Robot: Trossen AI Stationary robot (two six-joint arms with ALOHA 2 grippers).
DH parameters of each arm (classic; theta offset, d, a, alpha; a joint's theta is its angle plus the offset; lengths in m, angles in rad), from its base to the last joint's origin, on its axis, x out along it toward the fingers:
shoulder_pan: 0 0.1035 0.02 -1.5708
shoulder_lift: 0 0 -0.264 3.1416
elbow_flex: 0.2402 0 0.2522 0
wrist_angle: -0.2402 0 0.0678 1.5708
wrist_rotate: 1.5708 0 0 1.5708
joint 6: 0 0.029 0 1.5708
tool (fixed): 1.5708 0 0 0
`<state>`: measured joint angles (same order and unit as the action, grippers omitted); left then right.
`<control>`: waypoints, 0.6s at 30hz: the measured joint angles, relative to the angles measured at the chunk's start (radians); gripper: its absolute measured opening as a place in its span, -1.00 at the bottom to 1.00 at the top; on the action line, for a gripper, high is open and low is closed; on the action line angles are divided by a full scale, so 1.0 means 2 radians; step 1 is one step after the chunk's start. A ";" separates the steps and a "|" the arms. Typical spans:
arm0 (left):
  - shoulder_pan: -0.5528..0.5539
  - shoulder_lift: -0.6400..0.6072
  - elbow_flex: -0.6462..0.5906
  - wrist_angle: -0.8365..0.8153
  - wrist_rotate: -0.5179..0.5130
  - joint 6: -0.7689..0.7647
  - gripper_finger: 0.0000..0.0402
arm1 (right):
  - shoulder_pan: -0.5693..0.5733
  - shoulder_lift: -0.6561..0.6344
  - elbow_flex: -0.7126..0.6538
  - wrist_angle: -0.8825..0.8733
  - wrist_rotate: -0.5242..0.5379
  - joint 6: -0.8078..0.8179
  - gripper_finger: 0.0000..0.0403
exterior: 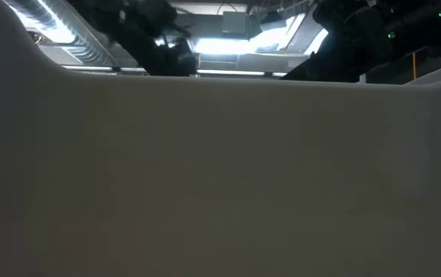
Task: Sort rubber bands into baskets
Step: Put the black rubber band in the orange bin
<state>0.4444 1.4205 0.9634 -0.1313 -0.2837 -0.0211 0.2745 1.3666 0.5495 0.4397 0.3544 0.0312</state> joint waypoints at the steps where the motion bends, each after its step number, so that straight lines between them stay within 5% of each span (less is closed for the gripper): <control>1: -0.005 -0.013 0.000 -0.022 0.000 -0.004 -0.15 | 0.000 0.000 0.000 0.000 0.000 0.000 -0.10; 9: -0.064 -0.097 0.000 -0.182 0.001 -0.058 -0.14 | 0.000 0.000 0.000 0.002 0.000 0.011 -0.10; 18: -0.156 -0.119 -0.004 -0.339 0.006 -0.175 -0.14 | 0.000 0.000 0.000 0.000 -0.014 0.012 -0.10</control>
<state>0.1329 1.1816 0.9546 -0.8101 -0.2723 -0.3714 0.2745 1.3666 0.5495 0.4403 0.3267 0.0559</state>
